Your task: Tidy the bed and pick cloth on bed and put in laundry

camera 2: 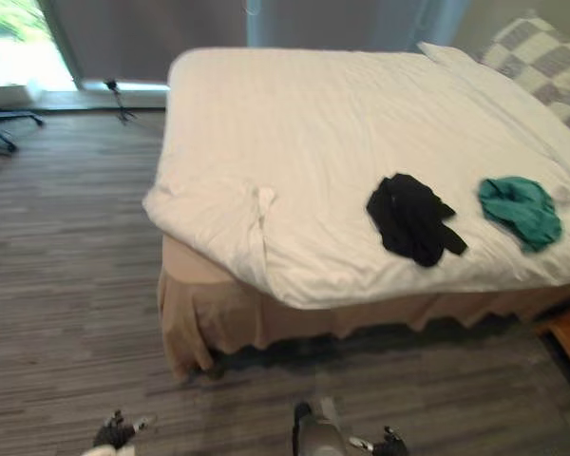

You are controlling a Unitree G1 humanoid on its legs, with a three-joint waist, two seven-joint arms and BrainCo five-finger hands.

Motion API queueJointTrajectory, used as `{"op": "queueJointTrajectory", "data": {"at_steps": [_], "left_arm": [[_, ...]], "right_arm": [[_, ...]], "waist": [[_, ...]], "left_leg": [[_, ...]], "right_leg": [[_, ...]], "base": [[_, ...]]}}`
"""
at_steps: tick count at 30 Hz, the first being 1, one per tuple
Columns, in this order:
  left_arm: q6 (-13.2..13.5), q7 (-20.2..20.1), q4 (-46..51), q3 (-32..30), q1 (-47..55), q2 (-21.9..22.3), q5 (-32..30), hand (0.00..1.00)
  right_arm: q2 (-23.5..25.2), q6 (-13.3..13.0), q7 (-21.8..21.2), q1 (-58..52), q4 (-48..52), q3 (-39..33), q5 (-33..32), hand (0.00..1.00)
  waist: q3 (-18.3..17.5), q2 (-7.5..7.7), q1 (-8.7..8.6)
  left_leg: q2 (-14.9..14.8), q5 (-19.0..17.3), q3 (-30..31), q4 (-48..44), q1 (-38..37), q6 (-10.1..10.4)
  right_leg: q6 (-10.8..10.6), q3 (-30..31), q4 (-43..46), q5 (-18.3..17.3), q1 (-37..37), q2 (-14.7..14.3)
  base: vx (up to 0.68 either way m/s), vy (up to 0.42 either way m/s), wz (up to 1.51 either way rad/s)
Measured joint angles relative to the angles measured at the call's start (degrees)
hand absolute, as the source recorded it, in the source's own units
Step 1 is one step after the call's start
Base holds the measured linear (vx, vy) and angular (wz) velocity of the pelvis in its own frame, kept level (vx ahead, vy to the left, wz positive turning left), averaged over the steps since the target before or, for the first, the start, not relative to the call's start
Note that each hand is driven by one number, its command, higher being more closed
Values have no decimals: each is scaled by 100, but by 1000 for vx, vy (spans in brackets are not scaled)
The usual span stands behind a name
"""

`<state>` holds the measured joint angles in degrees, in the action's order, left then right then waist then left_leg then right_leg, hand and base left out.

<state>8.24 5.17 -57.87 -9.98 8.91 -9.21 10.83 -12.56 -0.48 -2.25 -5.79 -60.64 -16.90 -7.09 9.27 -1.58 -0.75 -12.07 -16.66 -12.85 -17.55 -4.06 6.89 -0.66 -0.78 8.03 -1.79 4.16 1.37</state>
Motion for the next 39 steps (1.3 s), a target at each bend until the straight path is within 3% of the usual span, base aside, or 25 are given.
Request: {"op": "queueJointTrajectory", "data": {"at_steps": [1,3,5,7,13,15,21,25,28,31,34,36,38,39], "left_arm": [[25,110,-2,2,-156,-12,-58,0],[97,295,19,-25,-313,-48,-49,0],[226,490,130,-108,-518,-146,-44,0],[402,685,443,-226,-709,-572,-60,0],[917,1063,2300,-392,-1377,-2035,-231,0],[995,1031,2714,-418,-1601,-2322,-430,0],[1009,167,3252,-108,-2635,-3209,-433,0],[960,-213,3254,689,-3107,-3256,-524,0],[729,-294,3230,1166,-3174,-3236,-802,0],[476,-280,2754,1646,-3840,-3079,-1084,0],[321,-138,2041,2046,-4759,-3010,-1458,0],[195,17,1521,2286,-5446,-2884,-1752,0],[96,85,1292,2478,-5819,-2800,-1876,0],[14,124,1139,2631,-6110,-2760,-1981,100]], "right_arm": [[13,16,-1,-14,4,-103,-89,0],[31,54,-17,-50,-8,-105,-90,0],[24,55,-39,-55,-39,-117,-82,0],[45,52,-62,-147,-117,-153,-14,0],[116,29,96,-463,-108,-152,-31,0],[117,28,128,-469,-100,-152,-32,0],[137,39,221,-567,64,-151,-35,0],[140,41,225,-614,119,-133,-28,0],[172,38,223,-655,131,-74,-13,0],[316,32,223,-668,207,86,-15,0],[373,-72,224,-383,402,436,-69,0],[331,-188,286,-98,621,563,-259,0],[305,-227,338,117,624,652,-307,0],[306,-240,344,302,670,709,-314,0]], "waist": [[-4,-42,-84],[-67,-29,-102],[-62,29,-148],[-71,66,-163],[-159,-62,-167],[-179,-101,-167],[-286,-185,-179],[-321,-186,-275],[-321,-160,-368],[-188,22,-432],[181,267,-546],[626,419,-666],[843,445,-752],[1043,444,-839]], "left_leg": [[27,612,-278,728,50,24],[74,820,-310,1113,-89,233],[98,942,-316,1400,-103,254],[135,997,-331,1547,-129,266],[216,1019,-319,1689,-217,254],[228,1044,-384,1696,-235,255],[199,1095,-595,1760,-412,273],[193,1114,-783,1760,-410,274],[196,1137,-953,1785,-385,277],[228,1282,-1104,1917,-146,267],[290,1372,-1220,1925,241,216],[375,1515,-1353,1893,479,162],[411,1515,-1401,1816,657,150],[445,1514,-1440,1766,797,121]], "right_leg": [[23,-173,-200,15,-141,-69],[14,-186,-326,29,-163,-95],[-5,-210,-459,97,-133,-91],[-27,-235,-606,151,-175,-77],[-93,-348,-837,182,-389,-1],[-94,-360,-861,183,-421,15],[-71,-306,-1043,307,-561,-34],[-54,-195,-1080,391,-507,-53],[-50,-83,-1167,502,-423,-64],[-58,22,-1168,612,-104,-62],[-162,165,-1239,817,317,4],[-194,296,-1246,1022,618,75],[-209,368,-1246,1146,790,123],[-249,461,-1255,1225,917,154]], "base": [[147,-119,26],[115,-44,17],[41,15,9],[66,50,6],[43,37,7],[15,10,1],[19,2,-8],[-49,-3,-15],[-103,-10,-27],[-157,-42,-20],[-158,-50,-12],[-109,-10,-22],[-64,17,-15],[-51,39,-16]]}}
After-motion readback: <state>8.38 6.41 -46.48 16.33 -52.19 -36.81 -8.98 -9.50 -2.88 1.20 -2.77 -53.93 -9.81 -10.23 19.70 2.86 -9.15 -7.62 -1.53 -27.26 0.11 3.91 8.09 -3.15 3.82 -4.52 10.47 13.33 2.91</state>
